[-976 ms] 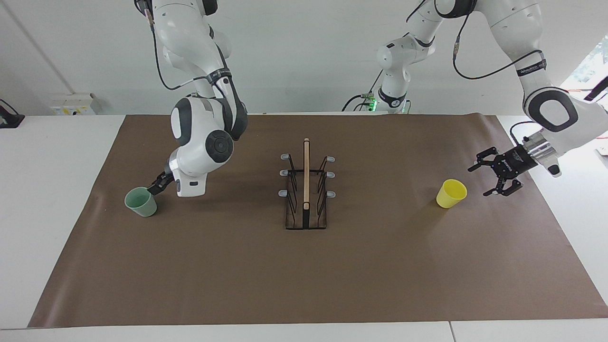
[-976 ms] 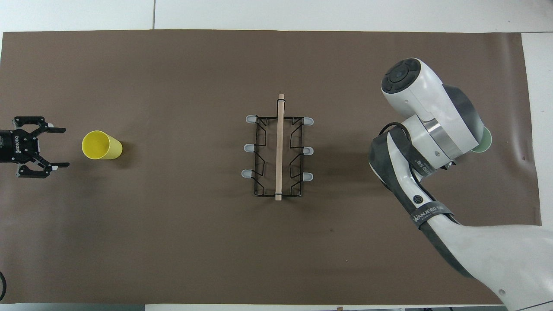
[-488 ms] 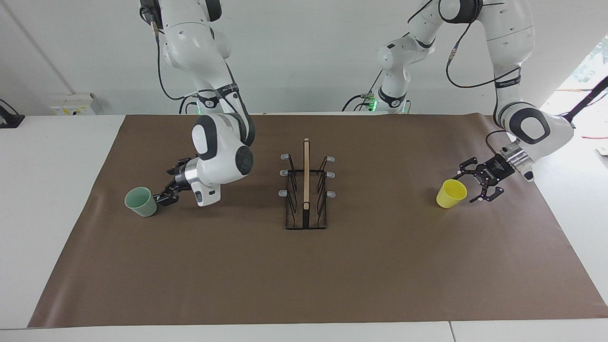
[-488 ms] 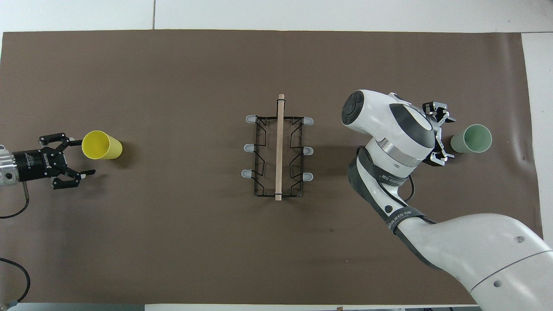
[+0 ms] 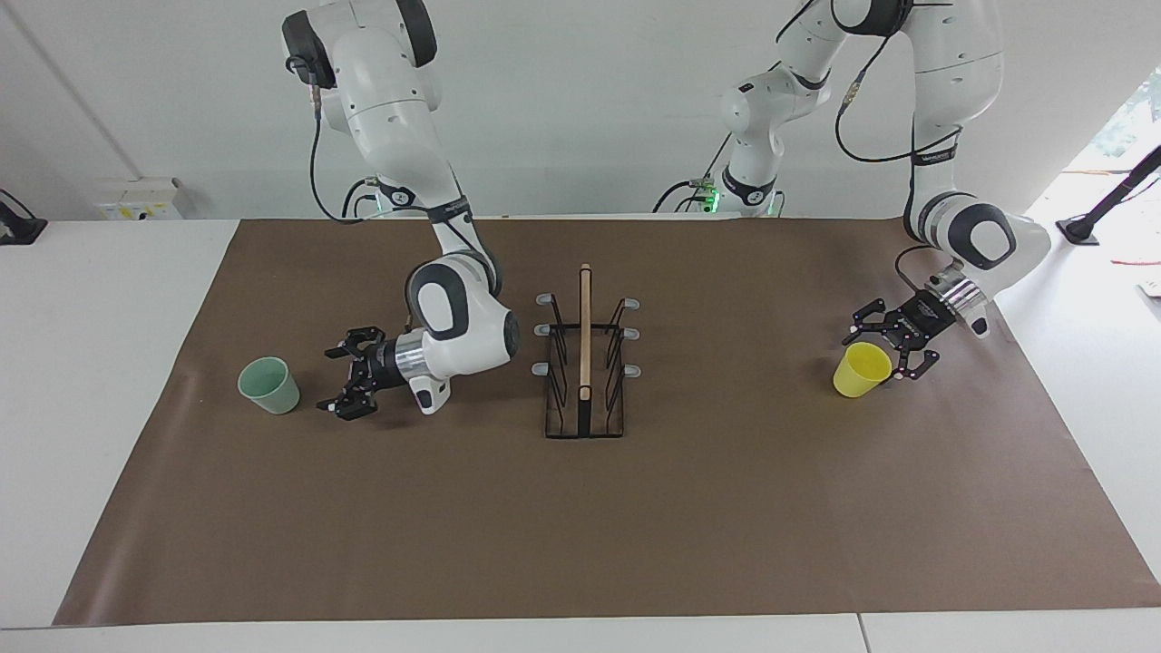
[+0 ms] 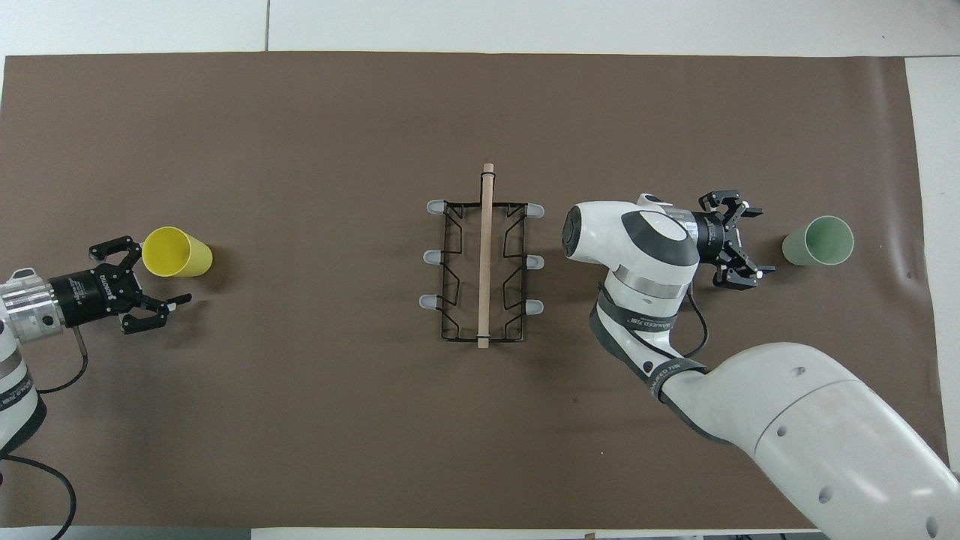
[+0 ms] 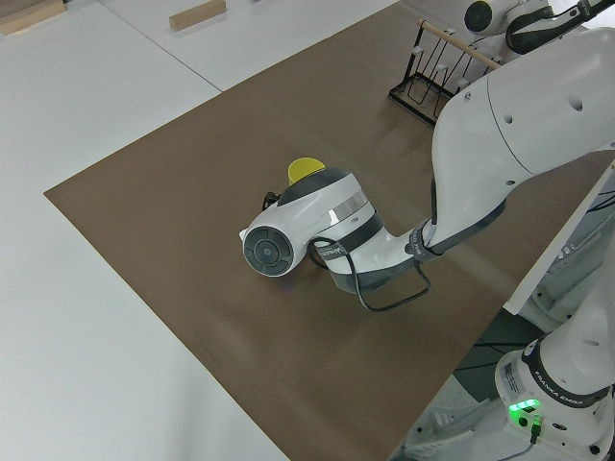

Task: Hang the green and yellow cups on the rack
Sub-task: 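Reach the left gripper to the yellow cup while the right gripper reaches green, then grasp the yellow cup with the left gripper while the right gripper grasps green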

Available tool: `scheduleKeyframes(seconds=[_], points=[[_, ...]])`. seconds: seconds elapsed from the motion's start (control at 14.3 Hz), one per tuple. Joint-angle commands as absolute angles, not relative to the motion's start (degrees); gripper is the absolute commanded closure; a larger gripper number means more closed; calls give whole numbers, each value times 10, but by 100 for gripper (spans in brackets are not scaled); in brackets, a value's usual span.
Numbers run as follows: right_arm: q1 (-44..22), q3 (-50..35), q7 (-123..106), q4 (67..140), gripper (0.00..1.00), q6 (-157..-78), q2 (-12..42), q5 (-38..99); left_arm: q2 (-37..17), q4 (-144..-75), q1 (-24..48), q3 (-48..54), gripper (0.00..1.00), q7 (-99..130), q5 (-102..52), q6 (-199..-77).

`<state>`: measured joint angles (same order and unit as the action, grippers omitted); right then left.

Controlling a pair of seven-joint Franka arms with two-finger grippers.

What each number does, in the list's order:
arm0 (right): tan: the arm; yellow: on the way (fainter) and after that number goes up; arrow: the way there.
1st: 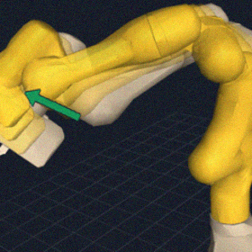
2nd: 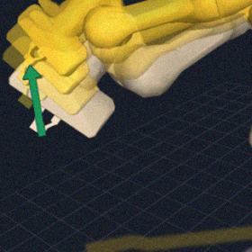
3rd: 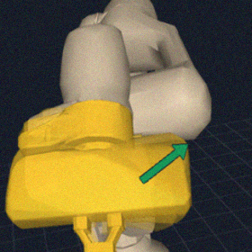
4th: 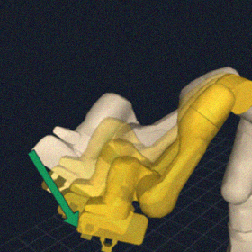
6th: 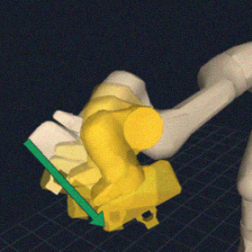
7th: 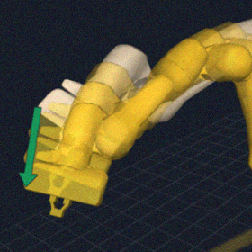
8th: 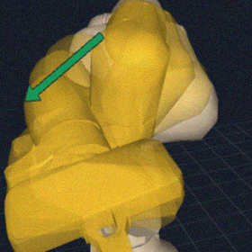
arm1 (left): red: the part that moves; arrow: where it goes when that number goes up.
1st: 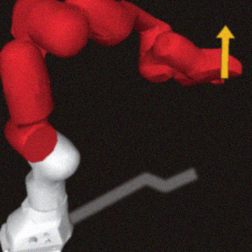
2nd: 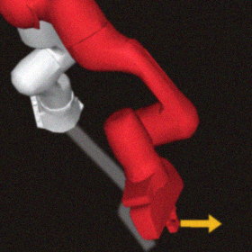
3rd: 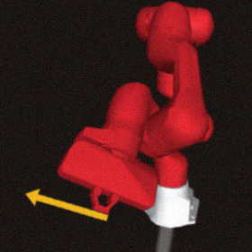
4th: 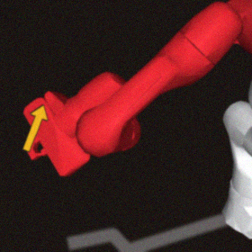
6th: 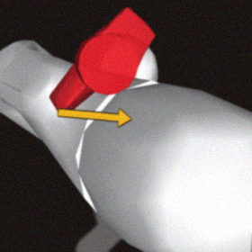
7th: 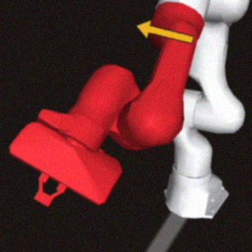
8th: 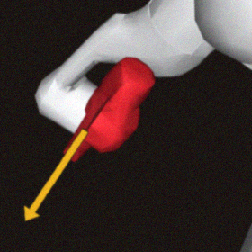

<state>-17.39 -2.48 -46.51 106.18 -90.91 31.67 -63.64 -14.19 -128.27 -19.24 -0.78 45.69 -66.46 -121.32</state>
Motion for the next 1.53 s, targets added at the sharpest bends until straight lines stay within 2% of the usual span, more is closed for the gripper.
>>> scheduleKeyframes(seconds=[0.0,0.21,0.49,0.56,0.63,0.7,0.91,1.05,1.25,1.46], points=[[-154,-28,-475,1095,0,-937,313,-670,-127,-1306,-160,-10,0,449,-712,-1252],[-135,-27,-469,1115,0,-967,312,-679,-127,-1308,-148,-10,0,446,-715,-1253],[-126,-27,-422,1127,0,-969,310,-703,-127,-1303,-121,-9,0,447,-715,-1283],[-121,-27,-417,1128,0,-971,310,-717,-127,-1300,-116,-9,42,447,-715,-1292],[-120,-27,-416,1129,0,-979,311,-728,-128,-1292,-110,-9,89,447,-715,-1295],[-118,-27,-408,1134,0,-983,310,-732,-128,-1284,-104,-11,100,449,-715,-1296],[-110,-27,-368,1144,0,-986,309,-747,-123,-1259,-104,-11,100,459,-708,-1296],[-107,-27,-367,1145,0,-987,308,-760,-100,-1241,-103,-12,100,475,-685,-1296],[-103,-26,-367,1145,0,-986,308,-776,-80,-1175,-101,-6,100,580,-539,-1287],[-95,-26,-367,1145,0,-986,308,-790,-76,-1119,-41,-4,100,702,-368,-1280]])
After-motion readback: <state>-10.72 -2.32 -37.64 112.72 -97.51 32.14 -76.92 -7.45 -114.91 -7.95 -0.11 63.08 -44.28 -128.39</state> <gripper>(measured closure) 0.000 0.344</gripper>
